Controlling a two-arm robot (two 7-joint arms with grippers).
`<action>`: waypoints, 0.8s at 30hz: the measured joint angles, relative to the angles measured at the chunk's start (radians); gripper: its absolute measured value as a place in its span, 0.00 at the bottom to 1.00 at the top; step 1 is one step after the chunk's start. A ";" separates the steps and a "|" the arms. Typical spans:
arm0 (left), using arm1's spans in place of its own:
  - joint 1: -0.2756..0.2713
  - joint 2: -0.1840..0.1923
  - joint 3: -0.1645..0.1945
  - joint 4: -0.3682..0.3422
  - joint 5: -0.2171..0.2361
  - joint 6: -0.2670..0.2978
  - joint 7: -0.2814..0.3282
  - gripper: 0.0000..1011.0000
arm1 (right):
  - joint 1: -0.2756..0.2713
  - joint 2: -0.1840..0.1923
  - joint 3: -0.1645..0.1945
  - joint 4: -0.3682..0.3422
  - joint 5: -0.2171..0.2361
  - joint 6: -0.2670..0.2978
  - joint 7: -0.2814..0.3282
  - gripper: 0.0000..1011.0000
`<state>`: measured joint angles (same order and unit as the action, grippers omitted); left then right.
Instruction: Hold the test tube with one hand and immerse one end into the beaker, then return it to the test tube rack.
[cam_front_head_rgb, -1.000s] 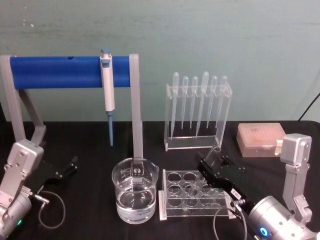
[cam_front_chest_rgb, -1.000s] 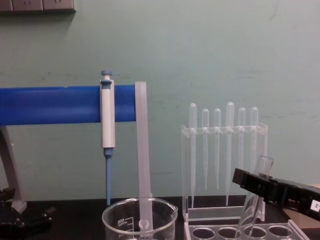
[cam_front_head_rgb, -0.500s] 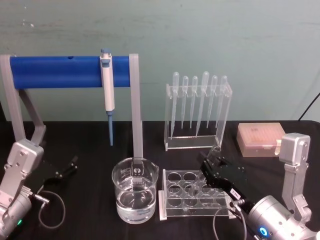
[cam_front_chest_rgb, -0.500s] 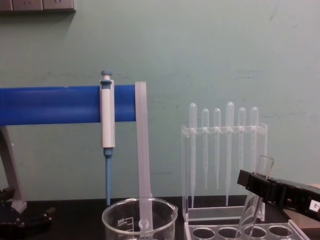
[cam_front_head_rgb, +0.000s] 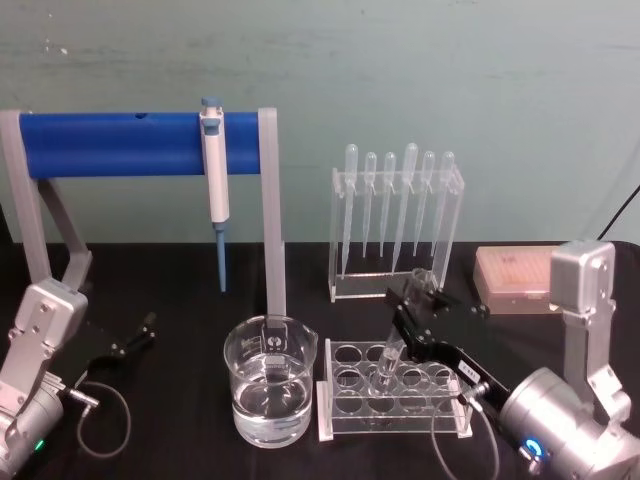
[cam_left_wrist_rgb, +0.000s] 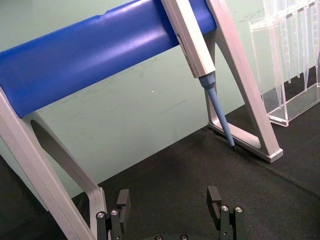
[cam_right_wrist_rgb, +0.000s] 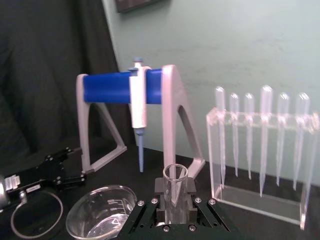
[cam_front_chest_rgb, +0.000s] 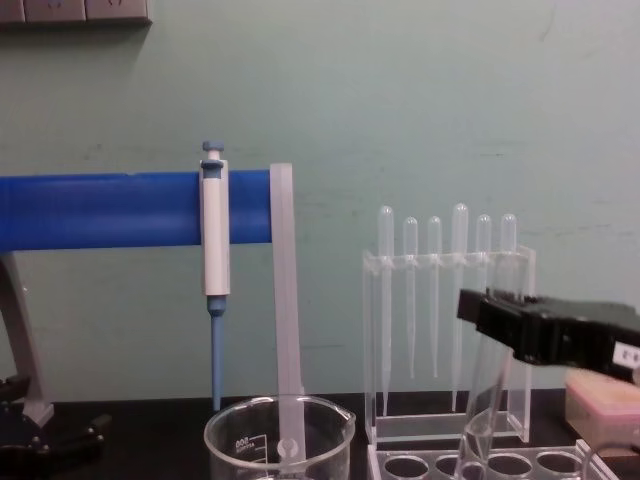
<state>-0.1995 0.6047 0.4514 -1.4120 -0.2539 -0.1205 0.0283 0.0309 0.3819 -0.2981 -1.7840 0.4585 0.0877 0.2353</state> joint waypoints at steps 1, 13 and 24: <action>0.000 0.000 0.000 0.000 0.000 0.000 0.000 0.99 | 0.004 0.004 -0.001 -0.005 -0.005 0.004 0.003 0.22; 0.000 0.000 0.000 0.000 0.000 0.000 0.000 0.99 | 0.095 0.071 -0.016 -0.082 -0.050 0.107 0.085 0.22; 0.000 0.000 0.000 0.000 0.000 0.000 0.000 0.99 | 0.151 0.127 0.005 -0.128 0.037 0.197 0.137 0.22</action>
<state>-0.1995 0.6047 0.4514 -1.4120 -0.2539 -0.1205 0.0283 0.1815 0.5091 -0.2927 -1.9120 0.4951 0.2851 0.3722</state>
